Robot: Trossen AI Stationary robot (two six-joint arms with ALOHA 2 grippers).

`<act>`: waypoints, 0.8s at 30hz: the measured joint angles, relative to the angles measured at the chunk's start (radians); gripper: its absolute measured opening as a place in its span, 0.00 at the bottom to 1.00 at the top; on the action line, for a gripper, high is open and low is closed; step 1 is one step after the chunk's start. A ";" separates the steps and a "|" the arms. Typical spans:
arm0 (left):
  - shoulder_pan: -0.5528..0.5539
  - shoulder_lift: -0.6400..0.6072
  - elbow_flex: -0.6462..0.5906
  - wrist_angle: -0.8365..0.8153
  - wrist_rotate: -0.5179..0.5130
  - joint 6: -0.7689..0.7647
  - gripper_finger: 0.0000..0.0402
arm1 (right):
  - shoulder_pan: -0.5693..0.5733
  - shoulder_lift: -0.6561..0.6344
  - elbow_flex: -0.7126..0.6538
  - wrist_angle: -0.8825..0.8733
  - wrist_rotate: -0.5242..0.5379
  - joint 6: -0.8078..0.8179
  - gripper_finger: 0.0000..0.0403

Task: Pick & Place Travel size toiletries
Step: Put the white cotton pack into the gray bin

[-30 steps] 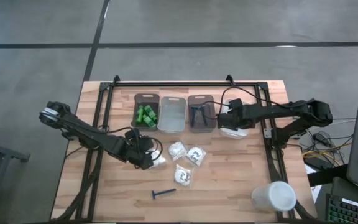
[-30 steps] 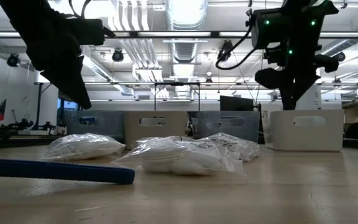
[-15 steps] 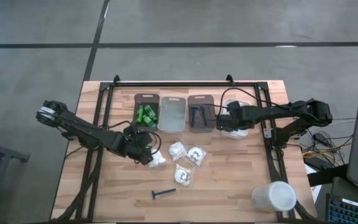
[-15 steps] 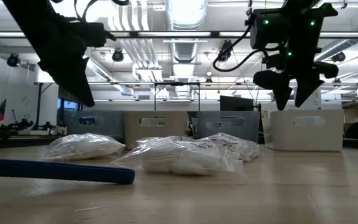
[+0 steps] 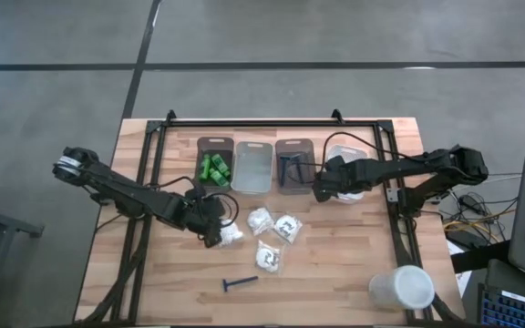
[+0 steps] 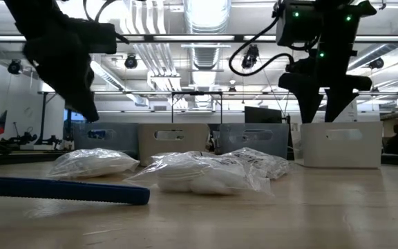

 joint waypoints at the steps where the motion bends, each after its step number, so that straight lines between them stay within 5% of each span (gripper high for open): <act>1: 0.000 0.000 -0.003 0.001 0.030 0.021 0.63 | 0.006 0.000 0.000 0.006 0.000 0.000 0.74; 6: 0.000 0.001 -0.042 0.002 0.121 0.060 0.63 | 0.045 -0.002 0.000 0.027 0.001 0.000 0.77; 24: 0.029 0.003 -0.200 0.335 0.120 0.129 0.63 | 0.118 -0.157 0.002 0.031 0.089 0.023 0.90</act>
